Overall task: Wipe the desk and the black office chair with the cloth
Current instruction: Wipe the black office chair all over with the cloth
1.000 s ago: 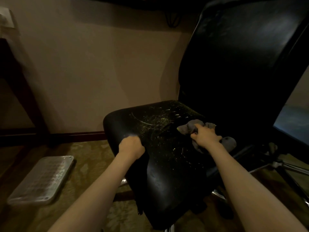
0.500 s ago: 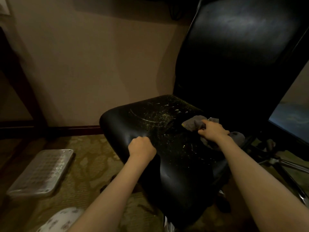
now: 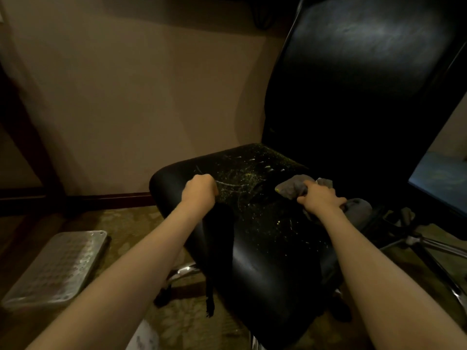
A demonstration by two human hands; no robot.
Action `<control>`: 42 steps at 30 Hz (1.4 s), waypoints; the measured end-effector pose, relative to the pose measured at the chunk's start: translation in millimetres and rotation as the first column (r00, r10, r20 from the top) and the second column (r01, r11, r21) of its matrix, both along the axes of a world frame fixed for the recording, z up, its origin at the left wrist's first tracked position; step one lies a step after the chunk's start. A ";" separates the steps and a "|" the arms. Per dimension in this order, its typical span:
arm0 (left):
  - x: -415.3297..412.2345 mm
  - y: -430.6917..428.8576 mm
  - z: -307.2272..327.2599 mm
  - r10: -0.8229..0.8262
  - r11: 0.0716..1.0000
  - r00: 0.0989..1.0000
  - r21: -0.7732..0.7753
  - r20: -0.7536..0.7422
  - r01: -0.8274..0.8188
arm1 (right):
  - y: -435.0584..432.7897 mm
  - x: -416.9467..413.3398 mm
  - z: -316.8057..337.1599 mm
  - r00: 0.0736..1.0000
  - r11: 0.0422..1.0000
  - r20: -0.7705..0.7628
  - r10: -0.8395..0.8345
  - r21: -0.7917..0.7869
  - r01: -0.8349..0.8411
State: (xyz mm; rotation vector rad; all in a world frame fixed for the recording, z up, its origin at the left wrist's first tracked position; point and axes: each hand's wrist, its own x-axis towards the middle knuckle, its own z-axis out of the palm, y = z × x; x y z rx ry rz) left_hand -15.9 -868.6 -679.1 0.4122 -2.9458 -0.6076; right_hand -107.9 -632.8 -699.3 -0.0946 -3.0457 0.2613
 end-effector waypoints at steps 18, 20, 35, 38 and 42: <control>-187.8 -85.8 12.9 -0.417 0.907 0.902 0.010 -0.115 0.421 | -28.4 -51.3 9.6 0.962 0.982 -0.211 -0.172 -0.117 0.150; -209.2 -82.6 16.3 -0.475 0.878 0.875 0.017 -0.091 0.478 | -43.9 -66.3 12.8 0.934 0.961 -0.256 -0.251 -0.183 0.208; -299.5 -101.9 14.8 -0.691 0.721 0.711 0.044 0.132 0.692 | -93.9 -151.4 17.3 0.819 0.837 -0.171 -0.548 -0.127 0.533; -310.5 -95.6 15.6 -0.707 0.703 0.694 0.026 0.135 0.711 | -95.0 -173.5 5.6 0.826 0.839 -0.146 -0.544 -0.117 0.532; -334.8 -93.6 0.3 -0.612 0.768 0.757 -0.056 0.230 0.638 | -84.5 -201.6 -8.9 0.843 0.854 -0.146 -0.517 -0.015 0.521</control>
